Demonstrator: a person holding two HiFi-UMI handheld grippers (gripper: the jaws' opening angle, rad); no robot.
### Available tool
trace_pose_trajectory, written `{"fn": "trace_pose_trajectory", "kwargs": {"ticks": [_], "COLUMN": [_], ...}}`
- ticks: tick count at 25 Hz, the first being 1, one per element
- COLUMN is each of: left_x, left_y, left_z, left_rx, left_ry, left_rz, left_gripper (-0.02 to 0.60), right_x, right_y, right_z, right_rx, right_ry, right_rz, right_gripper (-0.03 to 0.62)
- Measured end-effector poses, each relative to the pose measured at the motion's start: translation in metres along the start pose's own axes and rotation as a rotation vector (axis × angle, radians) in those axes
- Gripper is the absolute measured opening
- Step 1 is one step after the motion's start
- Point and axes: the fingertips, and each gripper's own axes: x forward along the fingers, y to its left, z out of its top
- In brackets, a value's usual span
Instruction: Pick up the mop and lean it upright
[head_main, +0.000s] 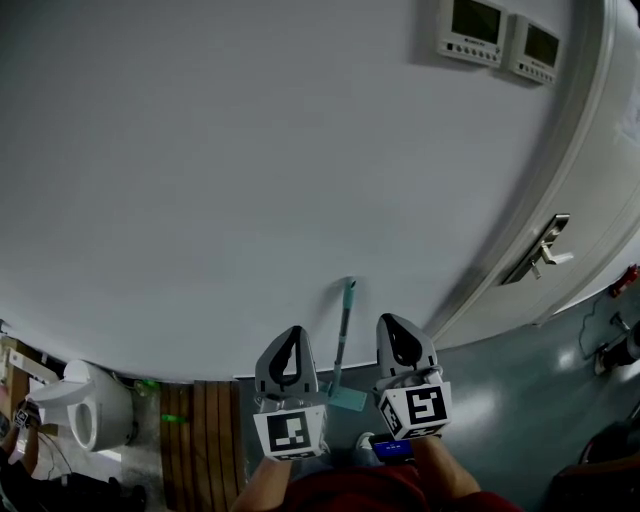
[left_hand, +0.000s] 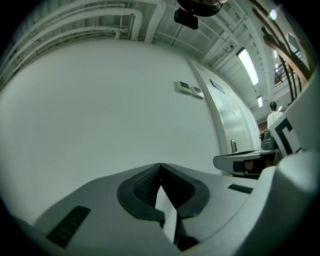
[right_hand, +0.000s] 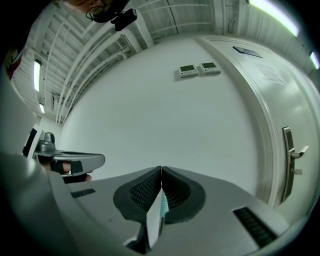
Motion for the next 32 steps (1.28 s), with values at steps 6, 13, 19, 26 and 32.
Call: {"fn": "trace_pose_trajectory", "kwargs": {"ticks": [6, 13, 19, 26, 32], "left_x": [0.003, 0.002, 0.001, -0.003, -0.002], "left_y": [-0.002, -0.003, -0.003, -0.005, 0.001], "left_z": [0.002, 0.006, 0.009, 0.012, 0.014], "left_rx": [0.003, 0.001, 0.006, -0.003, 0.006], "left_ry": [-0.007, -0.016, -0.018, -0.022, -0.026], "left_rz": [0.007, 0.005, 0.005, -0.016, 0.0], "left_gripper": [0.015, 0.015, 0.015, 0.015, 0.015], "right_x": [0.008, 0.017, 0.029, 0.043, 0.059], "right_y": [0.002, 0.005, 0.008, 0.007, 0.004], "right_z": [-0.002, -0.023, -0.038, -0.057, -0.075], "right_rx": [0.005, 0.014, 0.02, 0.042, 0.034], "right_ry": [-0.007, 0.036, 0.061, 0.1, 0.137], "right_rz": [0.038, 0.044, 0.05, 0.032, 0.019], "right_gripper": [0.017, 0.018, 0.02, 0.121, 0.148]}}
